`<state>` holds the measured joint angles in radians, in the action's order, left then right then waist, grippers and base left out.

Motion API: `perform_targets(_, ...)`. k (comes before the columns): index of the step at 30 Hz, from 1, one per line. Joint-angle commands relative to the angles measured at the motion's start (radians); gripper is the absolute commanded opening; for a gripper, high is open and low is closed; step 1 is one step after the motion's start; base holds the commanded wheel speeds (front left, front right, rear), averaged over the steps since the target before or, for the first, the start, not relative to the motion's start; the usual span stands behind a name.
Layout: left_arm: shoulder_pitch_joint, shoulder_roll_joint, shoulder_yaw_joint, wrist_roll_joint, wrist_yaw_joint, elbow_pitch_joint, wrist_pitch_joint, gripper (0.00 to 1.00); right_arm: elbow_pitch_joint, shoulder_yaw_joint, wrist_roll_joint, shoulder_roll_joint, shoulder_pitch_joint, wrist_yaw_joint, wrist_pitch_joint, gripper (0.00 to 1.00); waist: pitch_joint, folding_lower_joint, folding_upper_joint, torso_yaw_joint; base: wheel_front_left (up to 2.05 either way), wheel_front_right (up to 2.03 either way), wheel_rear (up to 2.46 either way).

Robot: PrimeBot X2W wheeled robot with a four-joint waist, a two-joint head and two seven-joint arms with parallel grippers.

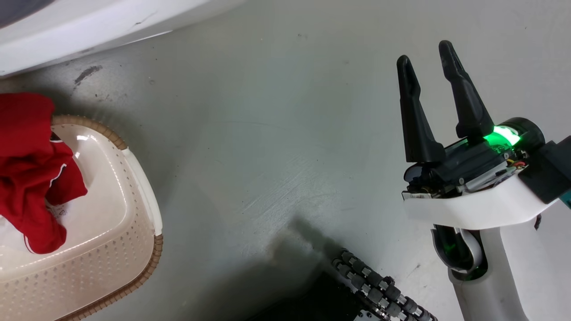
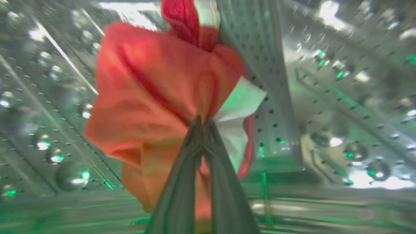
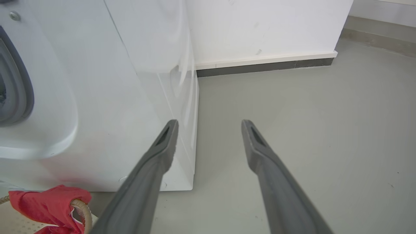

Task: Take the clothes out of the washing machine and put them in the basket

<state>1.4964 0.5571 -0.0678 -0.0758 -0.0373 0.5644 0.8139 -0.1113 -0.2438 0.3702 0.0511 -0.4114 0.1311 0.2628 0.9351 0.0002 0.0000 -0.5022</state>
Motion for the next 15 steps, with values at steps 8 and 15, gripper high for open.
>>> perform_targets(8, -0.095, 0.010, 0.001, 0.011, -0.037, -0.156, -0.250, 0.00, 0.013, 0.008, -0.015, -0.001, -0.016, -0.001, 0.003, 1.00, -0.053, -0.0002, 0.0000, 0.030, 0.00, 0.00, 0.00)
perform_targets(15, -0.289, -0.065, 0.027, 0.103, -0.066, -0.139, -0.635, 0.00, 0.049, 0.065, -0.082, -0.001, 0.031, -0.001, 0.003, 1.00, -0.230, -0.0002, 0.0000, 0.111, 0.00, 0.00, 0.00)
